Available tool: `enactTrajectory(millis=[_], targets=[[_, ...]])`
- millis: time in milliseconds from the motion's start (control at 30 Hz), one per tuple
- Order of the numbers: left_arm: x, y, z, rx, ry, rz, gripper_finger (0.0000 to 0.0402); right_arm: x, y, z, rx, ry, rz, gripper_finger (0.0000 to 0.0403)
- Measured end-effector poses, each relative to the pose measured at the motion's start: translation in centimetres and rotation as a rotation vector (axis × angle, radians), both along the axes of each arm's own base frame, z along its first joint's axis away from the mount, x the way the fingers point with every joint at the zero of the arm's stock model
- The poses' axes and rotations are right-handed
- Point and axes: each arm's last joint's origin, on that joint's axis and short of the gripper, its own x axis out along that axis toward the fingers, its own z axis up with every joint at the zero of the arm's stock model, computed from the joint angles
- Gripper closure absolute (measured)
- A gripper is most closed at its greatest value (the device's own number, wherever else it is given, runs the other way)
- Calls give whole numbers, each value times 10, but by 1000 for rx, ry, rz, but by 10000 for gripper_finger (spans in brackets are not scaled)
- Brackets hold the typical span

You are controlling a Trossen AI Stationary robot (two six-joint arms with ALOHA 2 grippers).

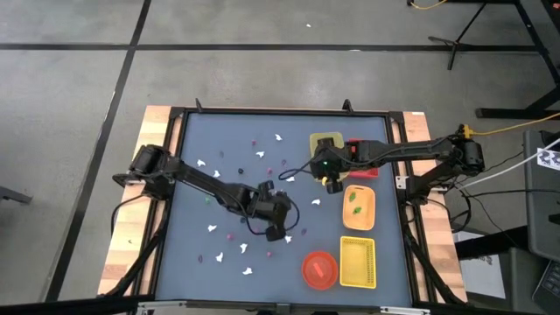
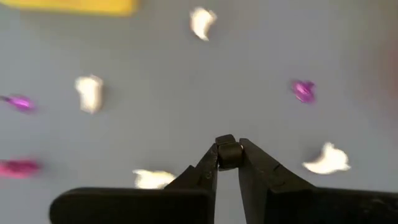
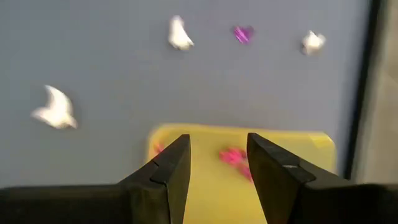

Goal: Sort Halloween decoration
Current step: Put the black skeleton toy into the red box

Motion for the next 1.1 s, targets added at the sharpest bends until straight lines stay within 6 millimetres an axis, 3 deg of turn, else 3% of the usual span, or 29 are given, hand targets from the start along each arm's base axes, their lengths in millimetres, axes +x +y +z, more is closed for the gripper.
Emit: enactTrajectory(millis=[167, 400, 633, 1100], targets=[[1, 14, 27, 86, -101, 23, 378, 3, 5, 1, 162, -42, 93, 247], [6, 29, 43, 118, -205, 47, 374, 11, 10, 6, 301, -151, 195, 247], [12, 34, 49, 119, -284, 53, 373, 19, 11, 13, 350, -252, 203, 247], [14, 35, 52, 150, -312, 57, 372, 21, 13, 16, 457, -296, 234, 247]])
